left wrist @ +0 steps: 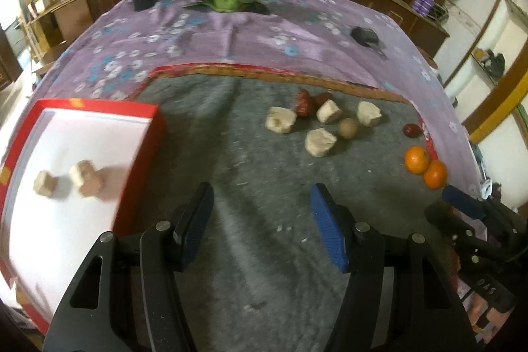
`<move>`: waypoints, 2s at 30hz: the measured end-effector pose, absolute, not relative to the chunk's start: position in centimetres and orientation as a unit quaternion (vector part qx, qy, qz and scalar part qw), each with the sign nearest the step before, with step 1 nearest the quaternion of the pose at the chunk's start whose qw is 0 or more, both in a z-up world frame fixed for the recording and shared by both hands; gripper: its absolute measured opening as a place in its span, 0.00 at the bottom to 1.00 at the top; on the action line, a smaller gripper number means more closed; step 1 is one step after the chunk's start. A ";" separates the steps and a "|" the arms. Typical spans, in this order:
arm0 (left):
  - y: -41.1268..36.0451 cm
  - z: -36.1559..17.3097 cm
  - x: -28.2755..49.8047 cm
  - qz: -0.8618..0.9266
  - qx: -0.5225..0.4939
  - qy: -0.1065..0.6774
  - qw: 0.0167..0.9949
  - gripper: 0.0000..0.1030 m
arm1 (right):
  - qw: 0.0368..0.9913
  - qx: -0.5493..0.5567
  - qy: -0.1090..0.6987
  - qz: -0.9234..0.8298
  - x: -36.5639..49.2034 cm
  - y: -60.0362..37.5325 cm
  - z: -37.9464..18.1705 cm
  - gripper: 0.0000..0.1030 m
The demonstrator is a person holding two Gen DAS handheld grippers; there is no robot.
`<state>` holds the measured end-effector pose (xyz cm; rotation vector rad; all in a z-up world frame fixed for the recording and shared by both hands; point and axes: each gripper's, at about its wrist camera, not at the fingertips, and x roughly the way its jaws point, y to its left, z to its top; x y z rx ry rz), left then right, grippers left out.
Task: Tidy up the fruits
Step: 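Move both open tools back over the items on the felt, then grasp a white block with the left tool while the right tool grasps an orange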
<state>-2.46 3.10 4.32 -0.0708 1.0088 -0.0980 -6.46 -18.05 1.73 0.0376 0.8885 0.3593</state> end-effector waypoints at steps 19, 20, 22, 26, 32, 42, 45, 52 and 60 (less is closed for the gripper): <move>-1.7 1.5 2.7 -0.064 -0.026 0.503 0.862 0.59 | 0.892 0.029 0.428 0.143 -6.4 -23.4 0.6 0.46; -1.8 1.4 2.8 -0.063 -0.026 0.503 0.861 0.59 | 0.892 0.029 0.428 0.144 -6.3 -23.4 0.5 0.46; -1.9 1.3 3.1 -0.061 -0.025 0.505 0.860 0.59 | 0.891 0.030 0.427 0.148 -5.9 -23.5 0.4 0.46; -2.0 0.9 3.4 -0.056 -0.024 0.507 0.860 0.59 | 0.891 0.026 0.425 0.159 -5.2 -23.1 0.3 0.46; -2.4 0.8 3.4 -0.051 -0.014 0.505 0.862 0.59 | 0.886 0.007 0.430 0.172 -3.4 -21.9 -0.4 0.46; -2.9 0.6 3.1 -0.042 0.012 0.493 0.869 0.50 | 0.890 -0.026 0.423 0.171 -2.7 -20.8 -1.5 0.33; -2.4 0.7 2.9 -0.045 0.010 0.486 0.873 0.30 | 0.889 -0.019 0.424 0.171 -3.1 -20.8 -1.3 0.33; -1.9 1.5 1.4 -0.064 0.002 0.484 0.873 0.26 | 0.894 -0.007 0.411 0.179 -5.0 -20.5 0.2 0.33; -0.5 2.8 -1.1 -0.062 0.002 0.473 0.879 0.27 | 0.892 -0.001 0.406 0.199 -6.2 -18.5 1.1 0.33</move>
